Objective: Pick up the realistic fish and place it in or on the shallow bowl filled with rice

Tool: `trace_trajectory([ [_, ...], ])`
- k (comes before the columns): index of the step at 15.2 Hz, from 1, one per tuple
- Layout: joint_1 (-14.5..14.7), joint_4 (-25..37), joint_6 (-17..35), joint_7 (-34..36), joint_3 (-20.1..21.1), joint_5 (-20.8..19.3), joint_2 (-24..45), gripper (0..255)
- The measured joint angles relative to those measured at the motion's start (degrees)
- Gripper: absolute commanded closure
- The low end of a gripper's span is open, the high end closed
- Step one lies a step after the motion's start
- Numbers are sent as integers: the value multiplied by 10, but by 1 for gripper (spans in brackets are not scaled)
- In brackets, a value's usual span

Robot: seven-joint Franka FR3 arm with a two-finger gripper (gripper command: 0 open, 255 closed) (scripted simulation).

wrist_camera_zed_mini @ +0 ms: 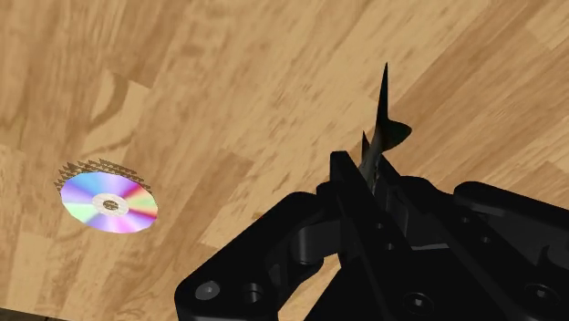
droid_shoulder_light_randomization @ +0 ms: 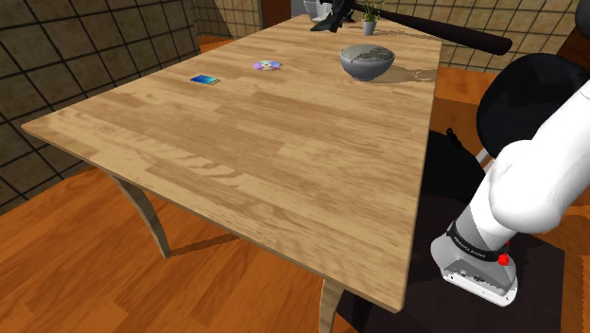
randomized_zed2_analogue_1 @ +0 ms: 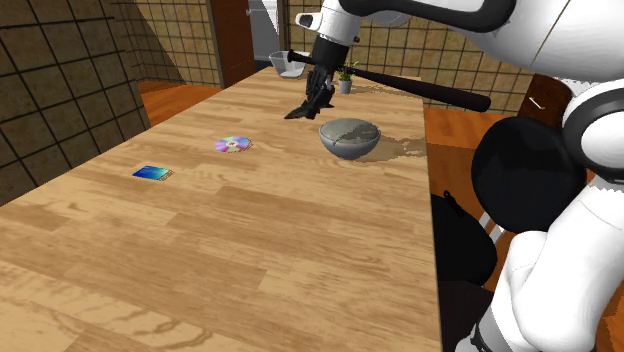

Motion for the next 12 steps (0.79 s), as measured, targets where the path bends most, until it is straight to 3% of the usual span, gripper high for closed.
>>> trace_trajectory([
  [12,-78,58,-59,-178,-112,37,49,255],
])
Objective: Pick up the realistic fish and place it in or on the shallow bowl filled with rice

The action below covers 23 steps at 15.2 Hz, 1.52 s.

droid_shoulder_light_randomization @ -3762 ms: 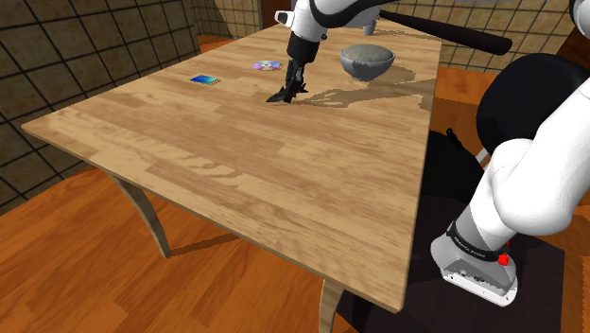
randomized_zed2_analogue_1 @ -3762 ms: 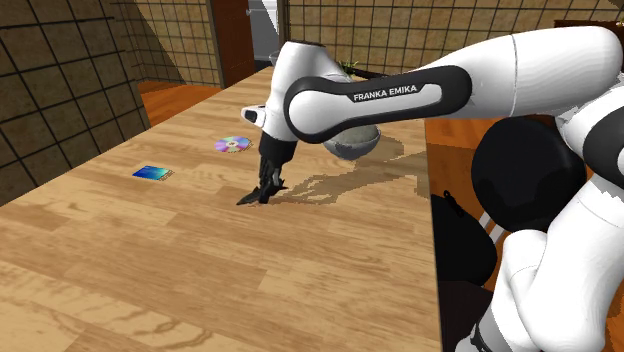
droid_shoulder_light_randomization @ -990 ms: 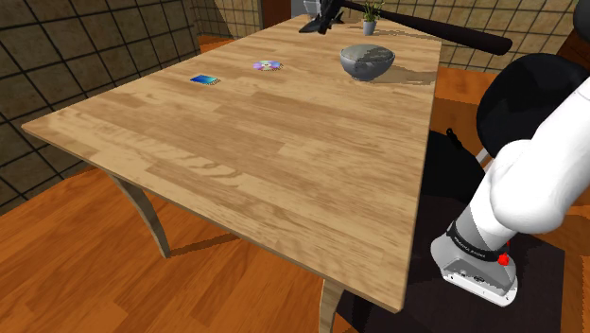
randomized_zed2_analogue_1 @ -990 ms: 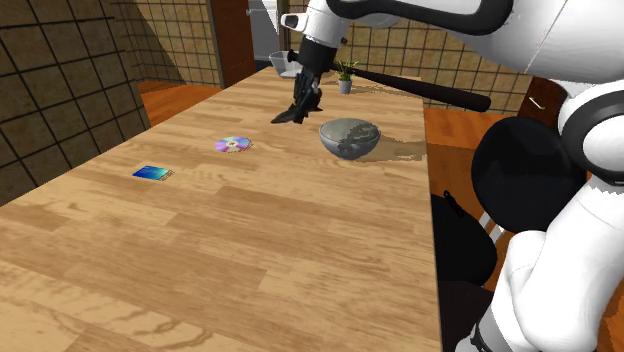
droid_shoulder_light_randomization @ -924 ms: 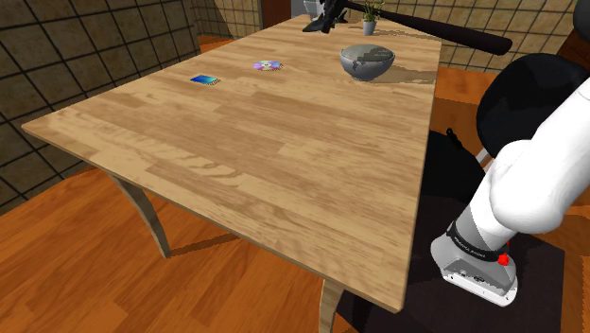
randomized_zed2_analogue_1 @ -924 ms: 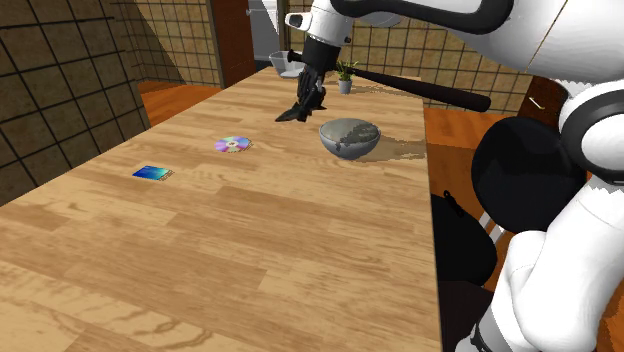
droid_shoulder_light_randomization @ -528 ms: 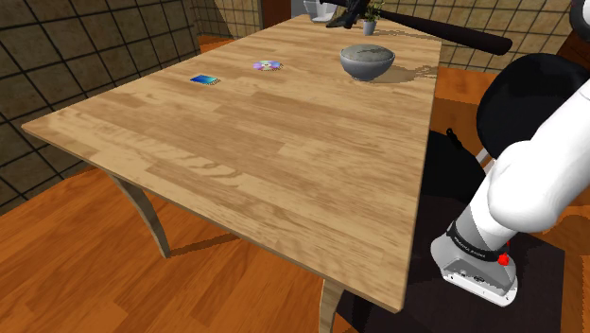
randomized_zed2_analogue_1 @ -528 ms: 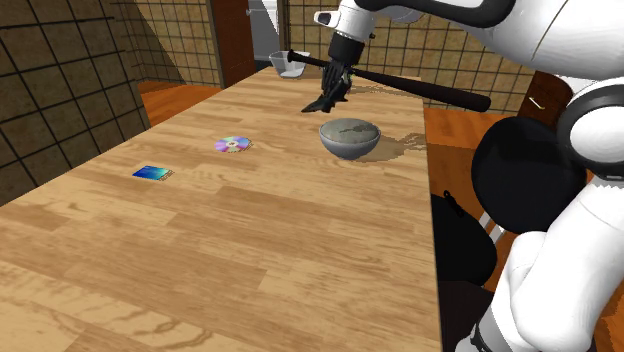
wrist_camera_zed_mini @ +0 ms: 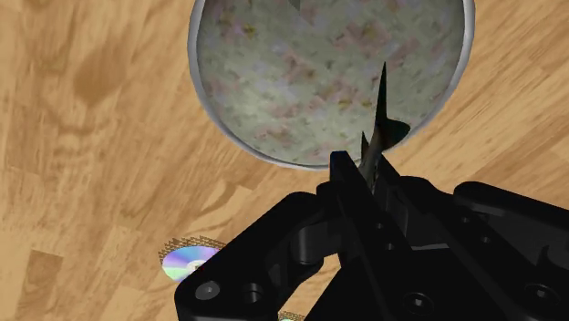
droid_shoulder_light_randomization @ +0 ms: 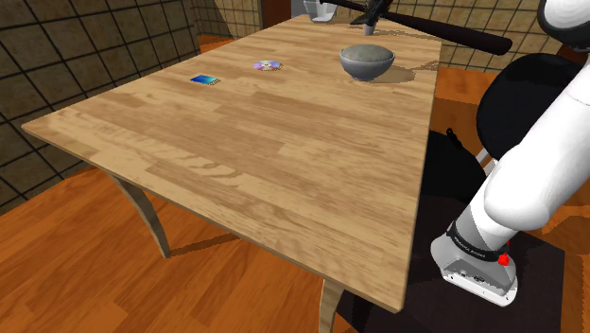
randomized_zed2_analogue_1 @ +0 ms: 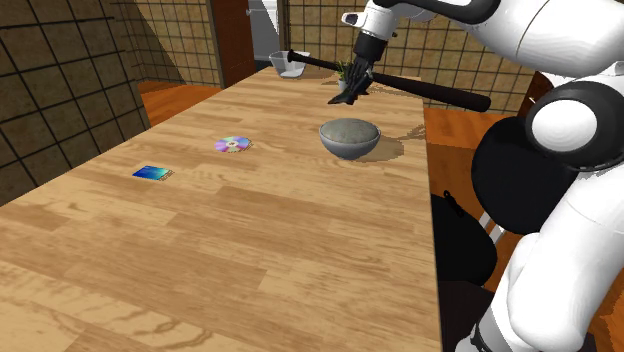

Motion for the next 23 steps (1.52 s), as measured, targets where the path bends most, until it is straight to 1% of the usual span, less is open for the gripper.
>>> trace_trajectory([
  [11,1,-116,84,-18,5,-14,-33,255],
  [17,1,-124,91,-19,5,-14,-35,255],
  [18,1,-124,91,-19,5,-14,-35,0],
  [23,1,-124,91,-19,5,-14,-35,0],
])
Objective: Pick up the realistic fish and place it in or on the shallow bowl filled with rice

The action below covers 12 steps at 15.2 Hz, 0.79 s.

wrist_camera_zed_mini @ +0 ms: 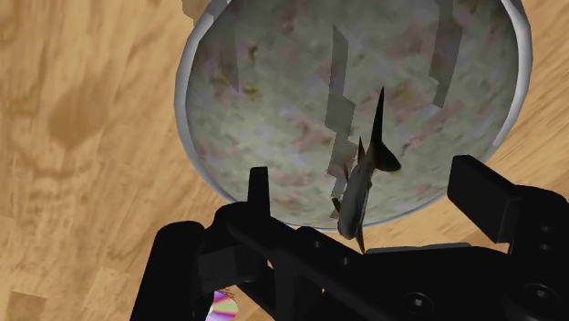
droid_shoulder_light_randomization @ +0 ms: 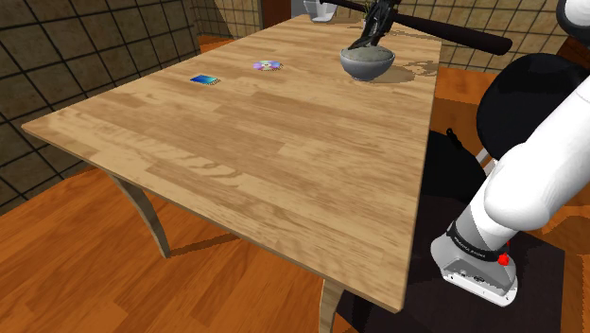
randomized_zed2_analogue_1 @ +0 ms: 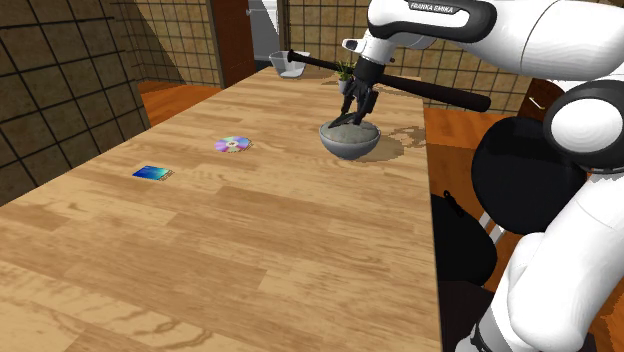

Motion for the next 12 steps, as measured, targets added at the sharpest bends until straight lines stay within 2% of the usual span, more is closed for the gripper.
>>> trace_trajectory([
  [2,0,7,-7,1,0,0,0,0],
  [6,-7,83,-69,-2,-12,8,17,0],
  [12,-8,92,-79,-2,-14,8,18,0],
])
